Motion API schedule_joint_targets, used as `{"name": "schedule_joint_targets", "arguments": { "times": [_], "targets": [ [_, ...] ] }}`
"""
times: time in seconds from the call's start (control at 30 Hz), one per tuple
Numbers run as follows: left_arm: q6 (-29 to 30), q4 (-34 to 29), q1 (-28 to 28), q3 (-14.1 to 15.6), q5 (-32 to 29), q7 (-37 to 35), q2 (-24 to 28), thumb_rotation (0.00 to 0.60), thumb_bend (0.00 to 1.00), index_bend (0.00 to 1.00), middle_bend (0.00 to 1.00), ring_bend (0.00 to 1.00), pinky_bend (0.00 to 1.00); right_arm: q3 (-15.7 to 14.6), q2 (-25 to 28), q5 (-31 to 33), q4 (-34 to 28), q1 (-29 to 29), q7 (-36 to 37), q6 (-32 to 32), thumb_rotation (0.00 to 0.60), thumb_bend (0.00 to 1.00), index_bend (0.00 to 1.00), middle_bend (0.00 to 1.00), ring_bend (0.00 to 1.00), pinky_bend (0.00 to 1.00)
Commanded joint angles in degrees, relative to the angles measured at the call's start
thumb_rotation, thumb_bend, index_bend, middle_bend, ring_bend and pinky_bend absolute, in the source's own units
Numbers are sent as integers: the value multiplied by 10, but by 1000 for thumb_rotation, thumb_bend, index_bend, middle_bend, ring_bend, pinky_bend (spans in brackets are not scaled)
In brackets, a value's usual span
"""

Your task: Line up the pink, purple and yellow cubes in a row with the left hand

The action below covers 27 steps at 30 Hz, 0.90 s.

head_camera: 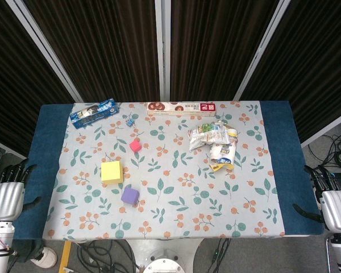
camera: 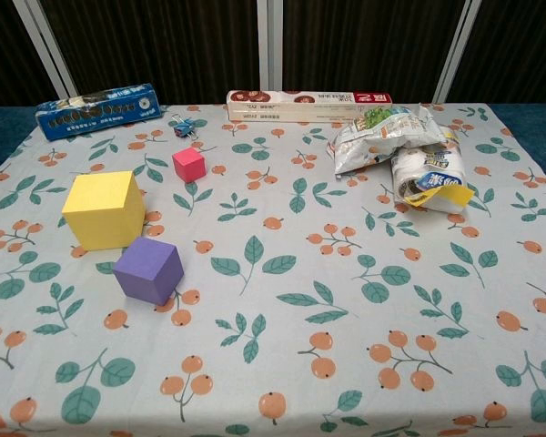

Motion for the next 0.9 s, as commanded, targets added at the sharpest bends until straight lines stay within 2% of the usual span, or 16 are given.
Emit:
{"name": "schedule_joint_targets", "arguments": {
  "times": [0.03, 0.37, 0.53, 0.73, 0.9],
  "targets": [
    [-3, 0, -1, 0, -2, 2, -1, 600, 91, 236, 192, 164, 146, 0, -1, 0, -1, 0, -3, 0, 600, 26, 94, 169, 12, 115],
    [-12, -11, -4, 4, 0, 4, 7, 600, 89, 236, 192, 164, 146, -1, 1, 0, -3, -4, -2, 6, 600, 26, 94, 169, 12, 115],
    [-39, -15, -28, -3, 13, -14, 21, 600, 89, 236, 197, 164, 146, 2, 6, -3, -4, -4, -3, 11, 600, 26, 94, 168, 12, 115],
    [-119, 6, -87, -28, 8, -95, 27, 600, 88, 252, 217, 164, 146, 7, 13, -7, -7, 0, -8, 13, 600, 26, 94, 167, 12, 115],
    [-201, 36, -142, -41, -11, -137, 6, 600, 79, 252, 218, 164, 147, 8, 16, -7, -9, 2, -11, 11, 600, 26, 94, 167, 12, 115]
  ]
}}
